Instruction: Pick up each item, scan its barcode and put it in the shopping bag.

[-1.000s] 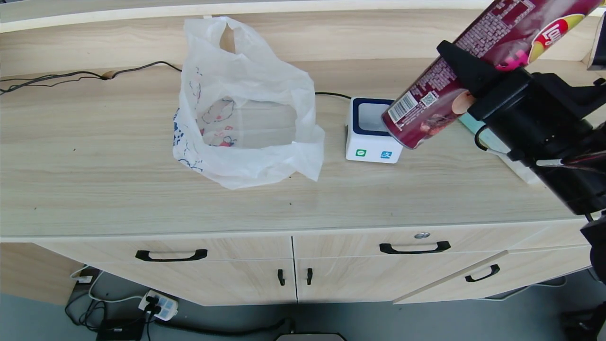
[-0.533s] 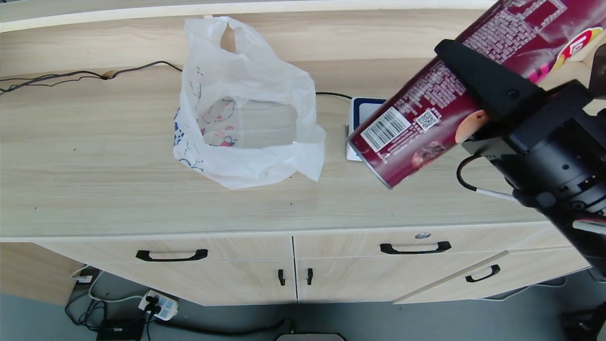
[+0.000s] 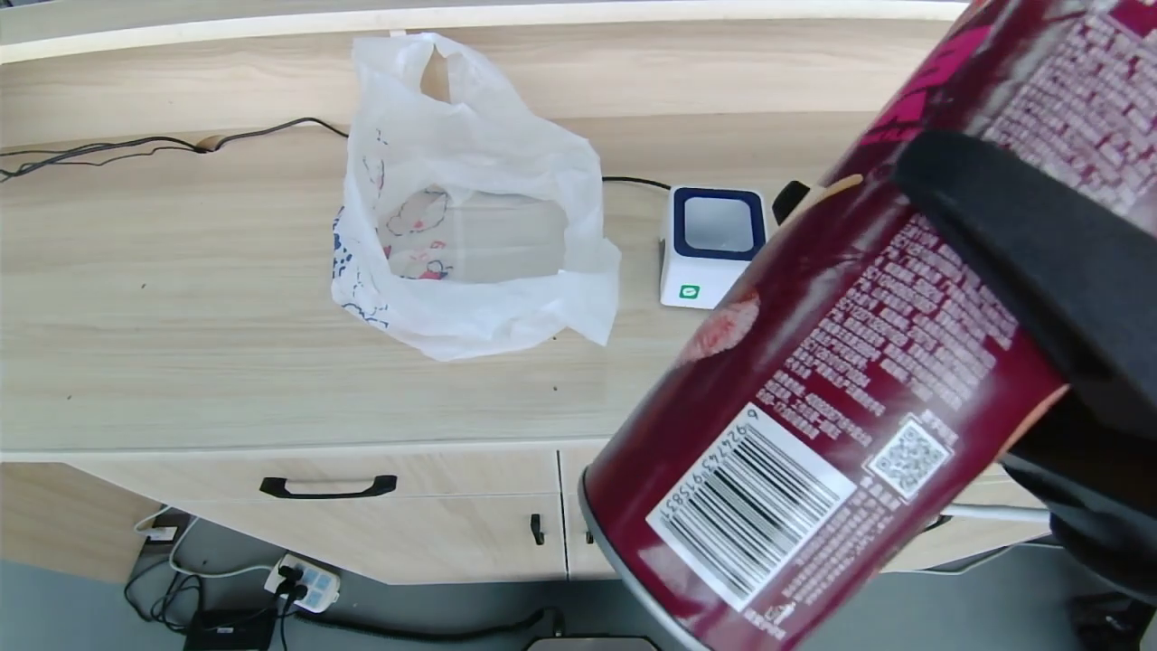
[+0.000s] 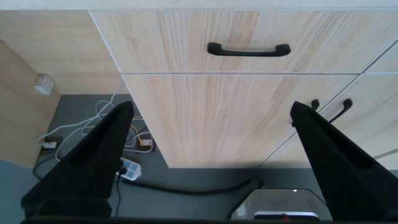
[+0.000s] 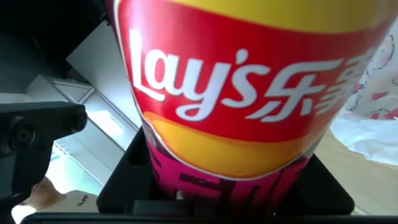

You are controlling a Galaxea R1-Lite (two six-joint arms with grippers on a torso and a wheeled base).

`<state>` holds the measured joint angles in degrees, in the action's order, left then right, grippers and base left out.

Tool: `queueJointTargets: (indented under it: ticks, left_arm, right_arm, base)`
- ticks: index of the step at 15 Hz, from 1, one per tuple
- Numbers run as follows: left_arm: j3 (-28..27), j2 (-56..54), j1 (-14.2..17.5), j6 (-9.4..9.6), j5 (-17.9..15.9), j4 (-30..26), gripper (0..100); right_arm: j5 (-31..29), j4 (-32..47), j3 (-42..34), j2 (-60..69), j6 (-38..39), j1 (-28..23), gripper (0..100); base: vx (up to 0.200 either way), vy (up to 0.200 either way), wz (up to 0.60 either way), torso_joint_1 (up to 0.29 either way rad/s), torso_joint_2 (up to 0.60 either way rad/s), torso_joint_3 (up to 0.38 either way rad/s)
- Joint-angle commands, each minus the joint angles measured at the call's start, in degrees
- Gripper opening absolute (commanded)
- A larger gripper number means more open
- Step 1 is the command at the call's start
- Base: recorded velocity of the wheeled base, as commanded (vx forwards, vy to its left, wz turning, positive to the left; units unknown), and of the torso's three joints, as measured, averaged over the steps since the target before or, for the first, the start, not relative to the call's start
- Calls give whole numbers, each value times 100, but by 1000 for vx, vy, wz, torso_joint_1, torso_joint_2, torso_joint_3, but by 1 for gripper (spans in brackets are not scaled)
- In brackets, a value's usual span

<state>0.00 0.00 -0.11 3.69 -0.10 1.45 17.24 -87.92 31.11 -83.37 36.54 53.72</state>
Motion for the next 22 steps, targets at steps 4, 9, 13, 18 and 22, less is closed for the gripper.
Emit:
queueJointTargets:
  ticks: [4,9,13,18,22]
  left_arm:
    - [0,9,2,17,1,4,100]
    - [0,9,2,17,1,4,100]
    - [0,9,2,17,1,4,100]
    - [0,9,2,0,1,-4,100]
    - [0,9,2,0,1,-4,100]
  right_arm:
    - [8,3,475,-179,627,217,0]
    - [60,3,598,-267,767,428,0]
    - [-80,143,756,-522,82,-11,0]
    - [-98,2139,2022,-733,-3249,-2068,0]
    - [-71,2903,3419,-1287,-5561,-2428,0]
  base:
    - [0,0,0,0,0,0]
    - [0,0,0,0,0,0]
    - [0,0,0,0,0,0]
    - [0,0,0,0,0,0]
    - [0,0,0,0,0,0]
